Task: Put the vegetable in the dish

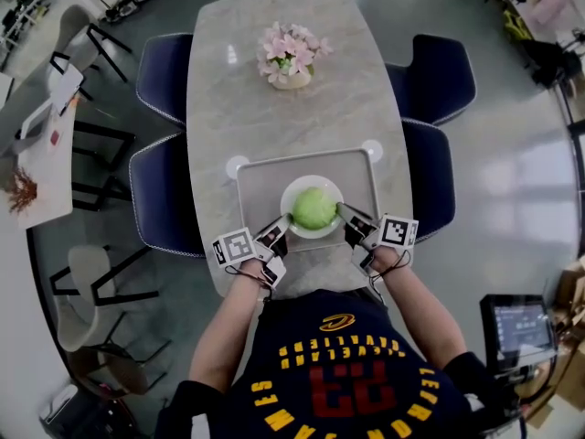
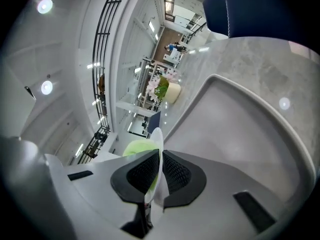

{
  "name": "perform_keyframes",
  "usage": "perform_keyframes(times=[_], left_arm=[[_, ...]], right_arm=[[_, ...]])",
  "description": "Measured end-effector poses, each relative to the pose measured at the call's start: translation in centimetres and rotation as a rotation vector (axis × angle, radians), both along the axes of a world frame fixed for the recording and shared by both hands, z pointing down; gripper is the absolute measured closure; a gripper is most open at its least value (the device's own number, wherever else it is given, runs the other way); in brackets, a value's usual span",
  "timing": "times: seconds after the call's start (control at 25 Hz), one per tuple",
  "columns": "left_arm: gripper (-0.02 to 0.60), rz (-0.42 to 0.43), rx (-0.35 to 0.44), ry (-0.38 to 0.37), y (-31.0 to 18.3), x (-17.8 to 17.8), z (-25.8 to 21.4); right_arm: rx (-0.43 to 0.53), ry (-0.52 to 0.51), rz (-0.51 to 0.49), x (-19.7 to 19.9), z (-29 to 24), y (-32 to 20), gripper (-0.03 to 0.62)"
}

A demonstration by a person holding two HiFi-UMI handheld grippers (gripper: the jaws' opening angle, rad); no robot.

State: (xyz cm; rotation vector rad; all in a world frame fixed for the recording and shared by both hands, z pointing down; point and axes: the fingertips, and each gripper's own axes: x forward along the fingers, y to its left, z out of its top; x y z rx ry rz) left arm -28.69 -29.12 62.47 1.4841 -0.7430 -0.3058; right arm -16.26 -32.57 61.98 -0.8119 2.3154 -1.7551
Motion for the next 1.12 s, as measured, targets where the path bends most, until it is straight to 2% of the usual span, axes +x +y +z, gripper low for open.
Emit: perform_keyframes(times=[0.08,0.2,0.36,0.64,1.12], left_arm=[[0.565,0.011,-0.015,-0.028,-0.3,-0.2,1.1],[0.565,0.035,-0.013,-0.064,-0.7,-0.5,2.5],[0.565,0.048,-0.027,-0.076,-1.1,-0.5,3.7],[0.565,0.086,-0.047,-0.125,-1.1,-0.4,5.1],[0.554,0.142,-0.067,-0.212,-1.0,-0.4,6.2]], right_arm=[[-0.032,0.000,-0.005,-0.4,1.0,-0.1,0.572],[-0.137,0.042,0.013,-0.3,3.1,0.4,0.572],[-0.201,0.089,0.024,0.0,5.0,0.5,0.572],[-0.170,0.166,-0.024,0.1,6.2,0.4,0.572],[-0.183,0.271,-0.061,-0.1,7.2,0.5,0.572]])
